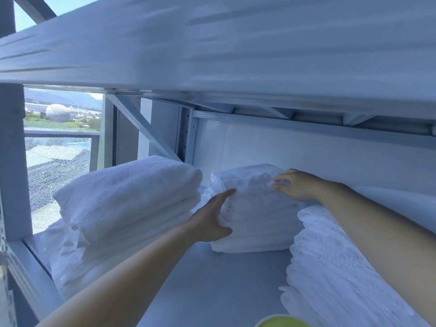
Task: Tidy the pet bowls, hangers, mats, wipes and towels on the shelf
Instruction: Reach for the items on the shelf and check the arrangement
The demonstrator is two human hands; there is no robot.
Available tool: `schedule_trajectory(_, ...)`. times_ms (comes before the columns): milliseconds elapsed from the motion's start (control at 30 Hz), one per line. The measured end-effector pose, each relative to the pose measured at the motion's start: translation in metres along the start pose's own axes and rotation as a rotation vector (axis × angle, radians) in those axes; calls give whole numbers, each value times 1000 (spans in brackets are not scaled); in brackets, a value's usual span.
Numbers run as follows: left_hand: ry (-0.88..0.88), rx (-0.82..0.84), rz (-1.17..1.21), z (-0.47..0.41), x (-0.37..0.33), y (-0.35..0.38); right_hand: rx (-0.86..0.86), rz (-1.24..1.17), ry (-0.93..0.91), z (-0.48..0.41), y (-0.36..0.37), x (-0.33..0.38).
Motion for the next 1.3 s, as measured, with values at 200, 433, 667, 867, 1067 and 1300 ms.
schedule_trajectory(200, 107, 77, -46, 2, -18, 12, 83, -23, 78, -4, 3, -7)
schedule_trajectory(433, 142, -101, -221, -5, -15, -16, 20, -151, 71, -1, 2, -10)
schedule_trajectory(667, 165, -102, -213, -34, -21, -24, -39, -178, 143, 5, -5, -11)
schedule_trajectory(867, 154, -35, -170, -48, -17, -18, 30, -231, 179, 6, -1, -9)
schedule_trajectory(1067, 94, -89, -178, -38, -8, 3, 133, -326, 202, 6, 2, -4)
schedule_trajectory(1300, 56, -164, -231, -36, -29, 21, 114, -374, 181, 16, -2, 2)
Point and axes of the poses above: each hand's wrist, its own z-axis away from the middle knuckle, its own y-axis out of the palm, x = y × z, the point moved 4 cm from there along -z, towards the middle knuckle, and after that the axes turned 11 degrees about x, right-handed, at the moved point
